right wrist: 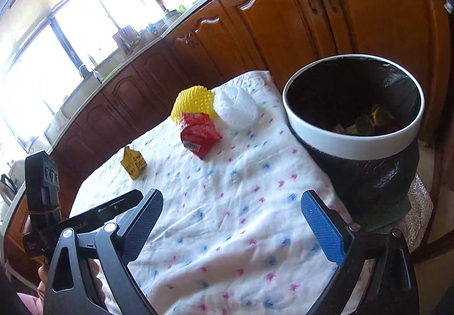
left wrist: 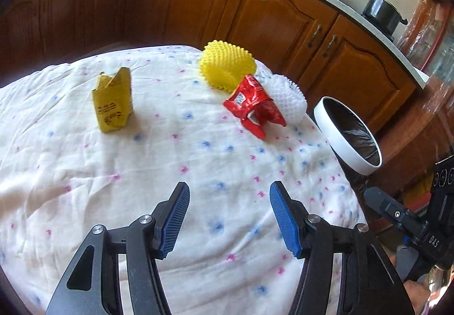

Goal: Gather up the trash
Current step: 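Move both open grippers back over the table toward the remaining trash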

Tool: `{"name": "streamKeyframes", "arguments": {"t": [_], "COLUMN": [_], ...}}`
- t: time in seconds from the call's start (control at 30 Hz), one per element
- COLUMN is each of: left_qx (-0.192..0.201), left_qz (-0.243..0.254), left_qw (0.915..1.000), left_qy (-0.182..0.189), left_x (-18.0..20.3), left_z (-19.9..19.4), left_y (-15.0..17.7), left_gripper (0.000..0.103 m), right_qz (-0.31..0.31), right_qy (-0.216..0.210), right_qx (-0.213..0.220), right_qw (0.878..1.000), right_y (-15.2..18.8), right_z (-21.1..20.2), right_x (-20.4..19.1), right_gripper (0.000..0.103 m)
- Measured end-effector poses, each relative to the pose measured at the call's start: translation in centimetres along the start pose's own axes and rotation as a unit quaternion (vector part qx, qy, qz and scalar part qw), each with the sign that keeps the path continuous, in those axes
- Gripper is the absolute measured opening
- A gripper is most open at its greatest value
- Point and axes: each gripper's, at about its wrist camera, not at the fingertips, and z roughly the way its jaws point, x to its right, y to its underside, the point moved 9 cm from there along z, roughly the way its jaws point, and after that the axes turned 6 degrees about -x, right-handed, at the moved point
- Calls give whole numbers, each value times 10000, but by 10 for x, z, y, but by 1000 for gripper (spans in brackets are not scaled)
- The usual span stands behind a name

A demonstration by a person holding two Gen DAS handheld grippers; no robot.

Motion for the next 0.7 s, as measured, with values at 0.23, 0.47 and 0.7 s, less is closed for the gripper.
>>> {"name": "streamKeyframes", "arguments": {"t": [0.23, 0.47, 0.7], "left_qx": [-14, -13, 51], "left_qz": [-278, -279, -287], "left_qw": [9996, 9996, 9996], "left_qy": [-85, -24, -41], "left_x": [-25, -27, -30], "left_z": [-10, -13, -12], "left_y": [5, 3, -8], "left_gripper": [59, 60, 62], "right_qz": [31, -153, -35], "right_qy": [233, 328, 157], "right_qx": [-478, -325, 278], "right_qw": [9986, 9988, 9995], "right_y": [16, 17, -5], "right_z": [19, 18, 5], "right_x": [-14, -15, -9], "right_gripper": [103, 103, 102]}}
